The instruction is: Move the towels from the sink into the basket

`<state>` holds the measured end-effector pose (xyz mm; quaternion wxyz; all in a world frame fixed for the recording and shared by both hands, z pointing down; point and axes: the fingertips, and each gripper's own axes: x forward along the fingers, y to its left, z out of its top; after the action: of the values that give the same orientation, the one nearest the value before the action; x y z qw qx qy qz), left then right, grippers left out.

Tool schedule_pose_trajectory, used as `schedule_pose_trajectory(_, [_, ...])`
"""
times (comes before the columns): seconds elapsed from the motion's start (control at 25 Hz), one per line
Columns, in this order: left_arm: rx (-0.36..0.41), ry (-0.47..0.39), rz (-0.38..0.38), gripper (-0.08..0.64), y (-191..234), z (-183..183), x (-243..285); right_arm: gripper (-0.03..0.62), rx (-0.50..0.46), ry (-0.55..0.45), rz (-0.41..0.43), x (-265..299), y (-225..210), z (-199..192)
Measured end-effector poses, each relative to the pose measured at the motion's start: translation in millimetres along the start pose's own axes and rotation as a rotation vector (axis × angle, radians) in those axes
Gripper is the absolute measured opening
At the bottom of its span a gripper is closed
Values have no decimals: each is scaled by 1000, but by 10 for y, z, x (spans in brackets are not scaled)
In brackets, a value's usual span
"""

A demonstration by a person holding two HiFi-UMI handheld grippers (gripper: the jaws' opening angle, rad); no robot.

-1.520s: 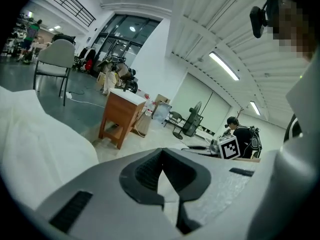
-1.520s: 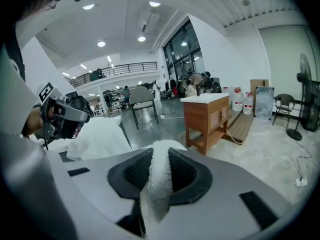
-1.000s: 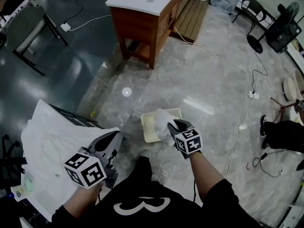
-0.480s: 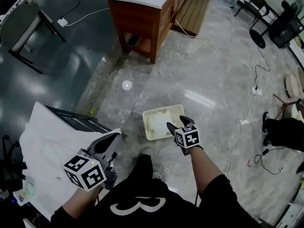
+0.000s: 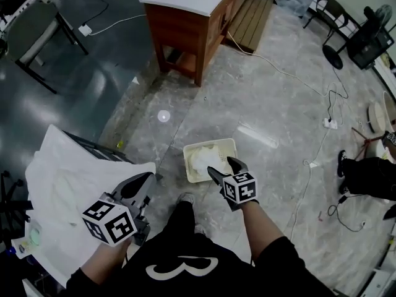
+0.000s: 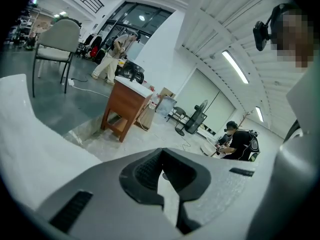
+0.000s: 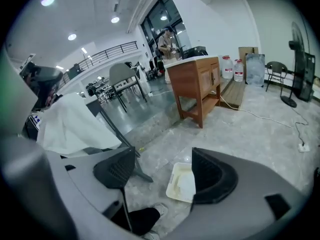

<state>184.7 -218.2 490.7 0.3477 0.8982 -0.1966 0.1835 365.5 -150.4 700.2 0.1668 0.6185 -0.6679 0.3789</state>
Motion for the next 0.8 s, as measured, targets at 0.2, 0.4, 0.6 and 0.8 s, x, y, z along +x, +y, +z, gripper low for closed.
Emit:
schedule_pose_trajectory(0.2, [9,-59,28,6,-234,-177,-386,334,-37,-92,95,-460,485,209])
schedule_pose_trajectory(0.4, [-8,-116,77,6,-366,-457,-899,333,-164,-147,210,-976,1204,384])
schedule_pose_trajectory(0.6, [-29,-197,125,6,-479,-694,-1440,333,-287,-212,331,-1460,1970,479])
schedule_pose_trajectory(0.8, [-8,-279,179,6,-567,-828,-2012,333,-394,-260,445,-1867,2695,544])
